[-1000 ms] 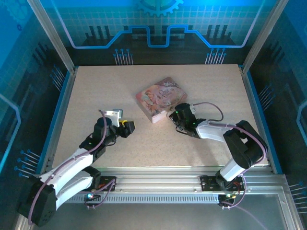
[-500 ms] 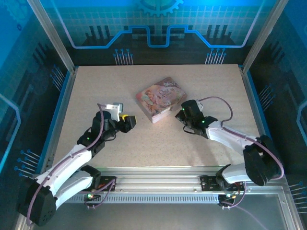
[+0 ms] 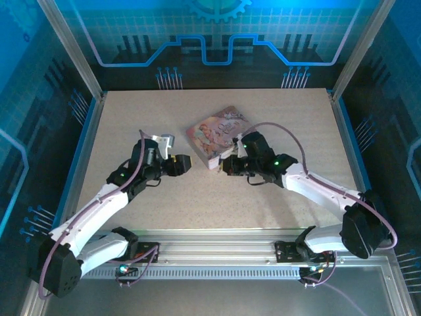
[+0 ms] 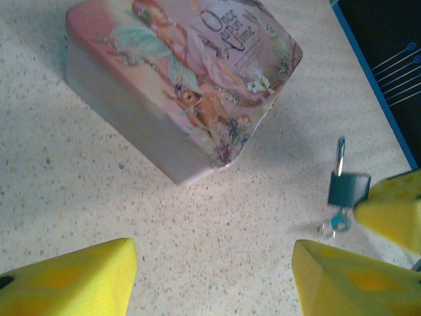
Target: Unlock the padlock with the key
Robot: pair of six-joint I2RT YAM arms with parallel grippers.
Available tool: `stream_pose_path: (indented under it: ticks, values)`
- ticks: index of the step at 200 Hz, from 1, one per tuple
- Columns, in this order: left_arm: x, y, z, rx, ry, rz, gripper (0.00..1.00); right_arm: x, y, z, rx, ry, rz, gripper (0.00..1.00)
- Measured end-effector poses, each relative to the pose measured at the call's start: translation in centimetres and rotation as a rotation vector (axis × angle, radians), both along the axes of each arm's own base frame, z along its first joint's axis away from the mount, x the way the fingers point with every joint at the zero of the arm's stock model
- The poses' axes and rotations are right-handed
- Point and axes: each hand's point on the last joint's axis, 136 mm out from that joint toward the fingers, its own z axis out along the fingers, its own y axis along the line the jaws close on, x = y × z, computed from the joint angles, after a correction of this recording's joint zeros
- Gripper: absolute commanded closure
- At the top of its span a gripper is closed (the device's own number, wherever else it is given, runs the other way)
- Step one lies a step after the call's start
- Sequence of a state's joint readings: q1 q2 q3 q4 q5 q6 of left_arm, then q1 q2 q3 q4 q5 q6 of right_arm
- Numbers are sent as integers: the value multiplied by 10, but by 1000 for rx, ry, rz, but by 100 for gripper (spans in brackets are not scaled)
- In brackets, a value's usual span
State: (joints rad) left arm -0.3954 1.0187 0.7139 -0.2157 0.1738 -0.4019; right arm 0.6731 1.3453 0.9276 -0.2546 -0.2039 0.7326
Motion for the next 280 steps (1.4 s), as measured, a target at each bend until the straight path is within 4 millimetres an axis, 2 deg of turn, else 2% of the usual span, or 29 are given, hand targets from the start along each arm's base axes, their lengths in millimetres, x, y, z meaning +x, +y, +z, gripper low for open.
stream_pose_path:
  ticks: [16,49,75,98,126,146,179,193,214,236,242,245,262,273,280]
  values:
    - [-5,2,3,-14,10,12,35,-10,11,-10,29,22,56,100]
    - [-17,10,19,-39,-17,35,34,-41,30,-62,25,143,139,100]
    - [-20,13,16,-26,-6,47,34,-62,48,-90,-5,209,216,100]
    - [-22,15,5,-8,31,50,34,-60,45,-111,-36,253,201,100]
    - [-21,16,-2,8,54,57,33,-51,32,-136,-76,311,154,99]
    - [-20,17,-4,16,58,64,33,-45,28,-136,-70,318,140,89]
    - [-19,18,-8,28,67,72,32,-40,11,-139,-139,299,99,59]
    - [-19,20,-9,32,67,78,32,-38,1,-135,-176,277,79,50]
    - [-18,22,-10,42,69,88,29,-34,-9,-118,-202,214,59,43]
    - [-20,27,-11,71,67,96,19,-29,-20,-93,-213,131,39,34]
    - [-21,29,-10,89,63,96,16,-28,-24,-84,-214,105,31,22]
    - [-21,30,-9,94,62,99,14,-28,-26,-80,-215,92,32,19]
    - [-17,38,4,152,20,100,7,-21,-44,-50,-231,-11,-13,13]
    - [-10,43,20,179,-22,112,5,-14,-59,-28,-248,-95,-61,1]
    - [-4,47,30,193,-53,123,4,-10,-70,-13,-257,-154,-98,0]
